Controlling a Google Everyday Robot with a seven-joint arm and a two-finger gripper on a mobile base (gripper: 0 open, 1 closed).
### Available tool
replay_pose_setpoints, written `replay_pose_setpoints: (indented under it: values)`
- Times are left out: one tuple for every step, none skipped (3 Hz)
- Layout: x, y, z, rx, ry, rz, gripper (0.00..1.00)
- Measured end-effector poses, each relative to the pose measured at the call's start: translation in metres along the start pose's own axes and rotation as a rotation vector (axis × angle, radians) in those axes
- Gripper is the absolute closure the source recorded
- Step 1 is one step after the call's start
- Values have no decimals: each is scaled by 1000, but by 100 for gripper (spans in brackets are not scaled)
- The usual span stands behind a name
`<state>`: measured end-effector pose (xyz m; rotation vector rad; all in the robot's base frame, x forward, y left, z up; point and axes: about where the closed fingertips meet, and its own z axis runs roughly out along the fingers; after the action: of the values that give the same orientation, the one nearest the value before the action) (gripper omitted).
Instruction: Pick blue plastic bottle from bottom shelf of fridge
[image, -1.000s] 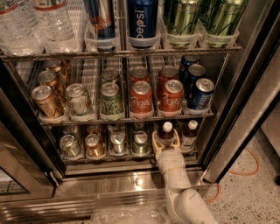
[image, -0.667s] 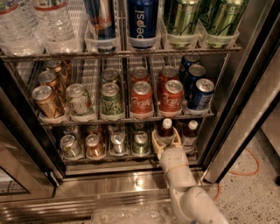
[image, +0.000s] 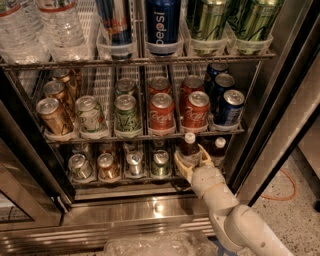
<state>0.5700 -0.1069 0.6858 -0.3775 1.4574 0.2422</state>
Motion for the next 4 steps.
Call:
replay_pose_setpoints:
  values:
    - [-1,2,0,-5,-2,0,100]
    - [-5,12,-17,-19,-14,-7,100]
    - [-6,28,-45,-39,-16,-11,100]
    - [-10,46,-74,-74,-15,-20,100]
